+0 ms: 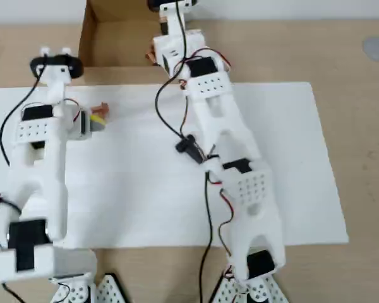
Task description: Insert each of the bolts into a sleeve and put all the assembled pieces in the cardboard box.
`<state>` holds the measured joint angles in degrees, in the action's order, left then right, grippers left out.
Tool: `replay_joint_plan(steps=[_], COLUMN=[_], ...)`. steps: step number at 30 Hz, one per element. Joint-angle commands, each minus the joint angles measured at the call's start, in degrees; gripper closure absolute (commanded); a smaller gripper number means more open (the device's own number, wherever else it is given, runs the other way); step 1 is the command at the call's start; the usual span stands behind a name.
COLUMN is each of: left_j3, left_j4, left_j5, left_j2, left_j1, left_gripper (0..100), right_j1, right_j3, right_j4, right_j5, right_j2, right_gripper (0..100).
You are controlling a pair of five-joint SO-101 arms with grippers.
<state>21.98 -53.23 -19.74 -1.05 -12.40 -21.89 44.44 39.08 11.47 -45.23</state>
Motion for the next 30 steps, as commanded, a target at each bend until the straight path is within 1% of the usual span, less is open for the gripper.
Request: replay_joint_plan(steps=[1,9,12,21,23,30], left_j3=[-5.1,-5.8,-6.15,-5.89,-5.89,-6.15], left_j4=[-1.14,-2.2,-4.13,-4.48,-4.48,-5.36], left_j5=[-0.44,0.7,0.7,0.7,0.7,0.7], left_j2=[2.68,2.77,2.68,2.59,2.59,2.59], left_j1=[0.62,1.41,1.93,3.08,3.08,3.16], left_gripper=[69,69,69,69,69,69], right_j1=[0.84,0.84,0.92,0.92,0.92,1.89], right_j3=[4.44,5.41,8.84,21.14,21.49,21.76], right_j4=[0.0,-0.44,-0.44,0.97,1.41,-1.76], right_j5=[0.44,0.44,0.44,0.44,0.44,0.18], right_j2=[0.75,-2.95,-5.32,-11.74,-12.0,-17.27], right_gripper=[98.7,98.6,98.5,98.8,98.7,98.4])
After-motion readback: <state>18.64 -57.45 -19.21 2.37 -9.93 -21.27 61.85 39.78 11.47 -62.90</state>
